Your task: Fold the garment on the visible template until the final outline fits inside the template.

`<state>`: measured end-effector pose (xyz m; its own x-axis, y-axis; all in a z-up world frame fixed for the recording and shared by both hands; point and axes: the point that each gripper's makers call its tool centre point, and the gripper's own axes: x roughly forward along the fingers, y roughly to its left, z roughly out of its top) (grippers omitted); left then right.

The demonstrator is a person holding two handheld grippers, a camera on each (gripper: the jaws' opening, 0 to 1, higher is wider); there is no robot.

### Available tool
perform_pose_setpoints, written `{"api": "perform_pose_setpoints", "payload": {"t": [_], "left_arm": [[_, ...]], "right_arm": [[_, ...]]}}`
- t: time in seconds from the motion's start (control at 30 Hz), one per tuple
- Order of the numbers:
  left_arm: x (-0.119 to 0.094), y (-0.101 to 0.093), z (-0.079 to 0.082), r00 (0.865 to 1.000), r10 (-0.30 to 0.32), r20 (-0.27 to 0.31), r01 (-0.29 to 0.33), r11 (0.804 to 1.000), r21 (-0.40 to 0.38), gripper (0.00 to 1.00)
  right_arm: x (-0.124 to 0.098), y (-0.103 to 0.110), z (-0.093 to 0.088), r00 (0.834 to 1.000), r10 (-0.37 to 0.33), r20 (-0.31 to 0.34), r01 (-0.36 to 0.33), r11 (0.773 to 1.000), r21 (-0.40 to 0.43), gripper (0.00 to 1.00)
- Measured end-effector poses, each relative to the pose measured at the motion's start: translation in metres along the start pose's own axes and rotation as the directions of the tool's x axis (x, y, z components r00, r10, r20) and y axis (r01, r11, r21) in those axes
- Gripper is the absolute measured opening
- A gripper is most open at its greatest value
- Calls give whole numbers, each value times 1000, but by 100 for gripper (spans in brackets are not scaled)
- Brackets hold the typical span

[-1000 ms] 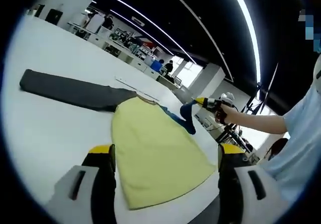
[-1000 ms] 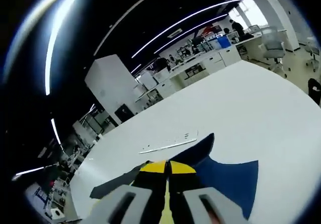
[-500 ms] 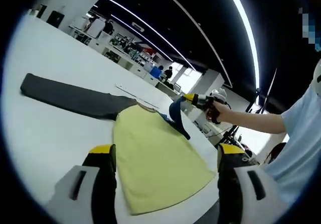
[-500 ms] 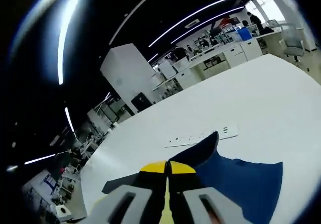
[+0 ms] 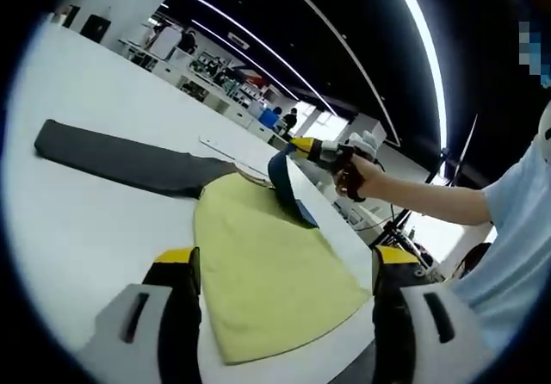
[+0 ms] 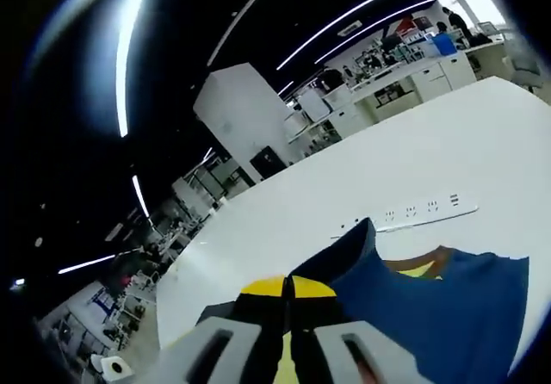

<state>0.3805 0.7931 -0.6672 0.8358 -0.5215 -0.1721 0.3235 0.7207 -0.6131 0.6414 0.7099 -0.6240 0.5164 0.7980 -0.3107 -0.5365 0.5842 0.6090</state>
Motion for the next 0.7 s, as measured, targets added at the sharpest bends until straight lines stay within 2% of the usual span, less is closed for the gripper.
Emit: {"api": "perform_pose_setpoints", "payload": {"t": [0.2,0.43,0.7], "left_arm": [[1,1,-4,1000,5,-14,-5,1000,-3,79],[1,4,-6,1000,13,-21,-13,1000,-8,78],[0,8,-7,999,25,-23,-25,1000,-15,78]], "right_arm": [[21,4,-34,998,2,-66,-2,1000,-1,0],[34,-4,-74,987,-23,-158,17,999,-37,0],[51,-10,-96,975,-28,-219,18,999,-49,0]]}}
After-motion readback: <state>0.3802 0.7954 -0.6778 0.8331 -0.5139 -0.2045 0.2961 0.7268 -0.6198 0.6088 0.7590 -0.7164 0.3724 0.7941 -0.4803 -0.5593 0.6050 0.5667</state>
